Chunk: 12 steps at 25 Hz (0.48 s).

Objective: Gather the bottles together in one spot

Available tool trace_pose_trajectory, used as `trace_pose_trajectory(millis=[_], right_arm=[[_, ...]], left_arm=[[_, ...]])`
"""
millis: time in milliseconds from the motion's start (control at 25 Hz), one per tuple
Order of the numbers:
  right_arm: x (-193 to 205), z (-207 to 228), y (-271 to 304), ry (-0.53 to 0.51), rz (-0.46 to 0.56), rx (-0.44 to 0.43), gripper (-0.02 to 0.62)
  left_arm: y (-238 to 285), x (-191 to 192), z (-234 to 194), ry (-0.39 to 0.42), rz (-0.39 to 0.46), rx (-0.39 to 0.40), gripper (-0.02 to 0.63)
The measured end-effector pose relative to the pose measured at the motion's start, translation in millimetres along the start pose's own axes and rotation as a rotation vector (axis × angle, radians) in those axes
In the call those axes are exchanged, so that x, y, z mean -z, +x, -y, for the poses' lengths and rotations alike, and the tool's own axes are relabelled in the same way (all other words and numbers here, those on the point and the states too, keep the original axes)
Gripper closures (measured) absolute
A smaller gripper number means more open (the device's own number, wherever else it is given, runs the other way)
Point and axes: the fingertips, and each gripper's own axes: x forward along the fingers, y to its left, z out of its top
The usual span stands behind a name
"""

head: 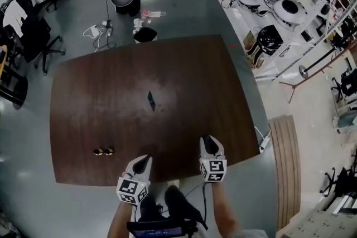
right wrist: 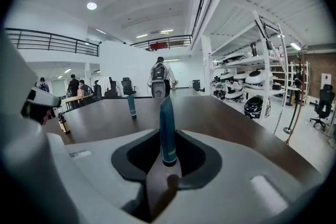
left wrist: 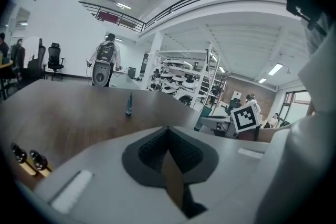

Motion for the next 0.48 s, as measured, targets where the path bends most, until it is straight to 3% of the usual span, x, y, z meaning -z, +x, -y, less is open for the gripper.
trace_pose_trajectory(millis=[200,480], right_arm=[[-6,-34,2,-0.024,0.001,-0.084,0.503],[-13,-115,9,-0.095,0.017,-0.261,0.505]], left_arm=[[-17,-3,-13,-0.008,0.030,-0.042,0.604],[-53,1,-35,-0.032,0.066,-0.121,0.604]])
